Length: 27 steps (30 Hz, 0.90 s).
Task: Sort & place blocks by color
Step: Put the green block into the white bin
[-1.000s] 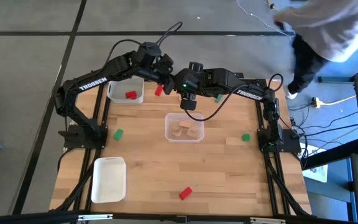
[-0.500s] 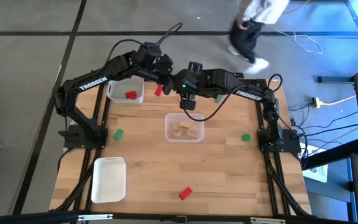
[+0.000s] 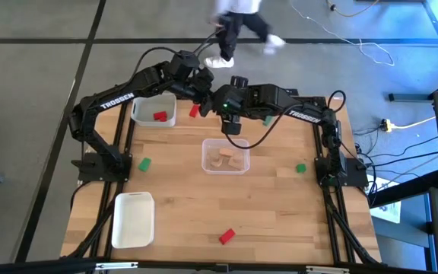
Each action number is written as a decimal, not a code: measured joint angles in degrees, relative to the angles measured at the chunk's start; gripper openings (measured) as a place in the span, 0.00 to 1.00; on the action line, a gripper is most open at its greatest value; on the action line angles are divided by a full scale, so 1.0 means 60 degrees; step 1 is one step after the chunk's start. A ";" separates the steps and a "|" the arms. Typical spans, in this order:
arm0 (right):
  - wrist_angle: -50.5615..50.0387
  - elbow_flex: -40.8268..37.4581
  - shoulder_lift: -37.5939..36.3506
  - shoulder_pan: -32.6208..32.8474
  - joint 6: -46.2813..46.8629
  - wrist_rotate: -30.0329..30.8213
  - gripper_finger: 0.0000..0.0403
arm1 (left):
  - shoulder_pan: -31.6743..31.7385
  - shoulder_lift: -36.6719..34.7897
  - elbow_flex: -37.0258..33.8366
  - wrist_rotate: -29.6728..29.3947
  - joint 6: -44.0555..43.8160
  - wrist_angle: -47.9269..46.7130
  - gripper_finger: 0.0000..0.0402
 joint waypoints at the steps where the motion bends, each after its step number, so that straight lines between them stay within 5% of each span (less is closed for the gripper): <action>1: -0.0004 0.0000 0.0000 0.0004 -0.0004 0.0001 0.43 | 0.0019 0.0001 0.0000 0.0000 0.0073 0.0009 0.46; 11: 0.0006 0.0012 -0.0022 0.0000 -0.0208 0.0043 0.43 | 0.0041 -0.0003 -0.0004 -0.0357 0.0231 0.0068 0.46; 27: 0.0126 0.0043 -0.0022 0.0007 -0.0144 0.0010 0.43 | 0.0160 -0.0114 -0.0022 -0.0243 0.3649 0.0036 0.46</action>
